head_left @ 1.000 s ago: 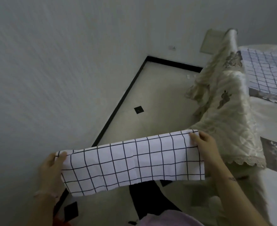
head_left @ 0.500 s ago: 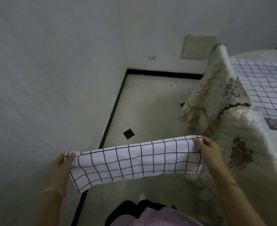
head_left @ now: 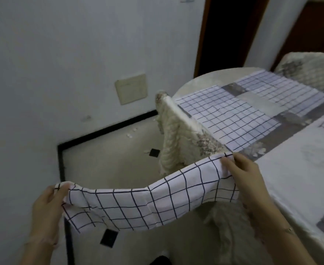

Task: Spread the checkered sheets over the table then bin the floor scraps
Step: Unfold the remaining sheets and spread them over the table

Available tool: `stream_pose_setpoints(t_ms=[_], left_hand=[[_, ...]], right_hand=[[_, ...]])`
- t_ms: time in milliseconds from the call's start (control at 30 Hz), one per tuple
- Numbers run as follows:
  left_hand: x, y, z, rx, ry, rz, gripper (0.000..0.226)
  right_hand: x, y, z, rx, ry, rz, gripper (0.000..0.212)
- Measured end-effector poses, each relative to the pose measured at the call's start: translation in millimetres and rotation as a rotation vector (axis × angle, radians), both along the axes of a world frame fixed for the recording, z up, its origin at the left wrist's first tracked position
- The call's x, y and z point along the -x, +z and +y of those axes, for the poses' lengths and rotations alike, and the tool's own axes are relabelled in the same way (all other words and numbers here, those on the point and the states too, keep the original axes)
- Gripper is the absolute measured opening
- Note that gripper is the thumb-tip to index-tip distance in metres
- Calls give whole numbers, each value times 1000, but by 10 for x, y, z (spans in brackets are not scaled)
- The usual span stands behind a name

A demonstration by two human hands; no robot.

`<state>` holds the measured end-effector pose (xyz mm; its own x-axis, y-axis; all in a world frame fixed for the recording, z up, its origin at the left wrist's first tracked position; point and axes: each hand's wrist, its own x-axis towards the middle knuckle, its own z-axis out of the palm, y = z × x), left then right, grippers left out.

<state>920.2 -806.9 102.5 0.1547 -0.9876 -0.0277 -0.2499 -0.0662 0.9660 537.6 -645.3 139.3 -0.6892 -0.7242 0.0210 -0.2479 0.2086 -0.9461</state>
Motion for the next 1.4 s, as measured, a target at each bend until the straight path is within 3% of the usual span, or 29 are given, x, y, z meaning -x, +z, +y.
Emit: stream_pose_setpoints(t_ms=[167, 267, 400, 533, 667, 800, 867, 933, 1033, 1067, 1200, 1400], left_hand=[[1162, 629, -1167, 74, -460, 68, 18], [2081, 837, -1423, 53, -599, 200, 14], [3196, 916, -1387, 58, -846, 278, 26], [4139, 890, -1035, 12, -1076, 259, 15], [4956, 835, -531, -10, -1255, 200, 21], [5678, 749, -143, -56, -1352, 178, 17], [6005, 745, 20, -59, -1384, 177, 22], [6282, 769, 181, -54, -1362, 197, 21], [6610, 804, 357, -48, -1324, 241, 25], [6703, 794, 379, -50, -1320, 251, 25], [6925, 589, 435, -38, -1375, 205, 13], [6886, -152, 589, -196, -1318, -20, 44]], right_hand=[[478, 558, 109, 180, -321, 27, 20], [756, 690, 450, 241, -498, 47, 22], [1034, 658, 1055, 243, -736, 78, 16], [1319, 541, 1681, 203, -867, 27, 16], [1682, 328, 2245, 174, -959, -12, 13], [2126, 148, 2673, 136, -1018, -40, 28], [2367, 130, 2829, 121, -1041, -40, 26], [2614, 165, 2955, 114, -1036, -41, 20], [2959, 233, 3127, 153, -1059, -85, 41], [3035, 238, 3182, 181, -1063, -92, 38], [3153, 129, 3300, 195, -1068, -116, 41], [3080, -604, 3427, -25, -1086, -252, 52]])
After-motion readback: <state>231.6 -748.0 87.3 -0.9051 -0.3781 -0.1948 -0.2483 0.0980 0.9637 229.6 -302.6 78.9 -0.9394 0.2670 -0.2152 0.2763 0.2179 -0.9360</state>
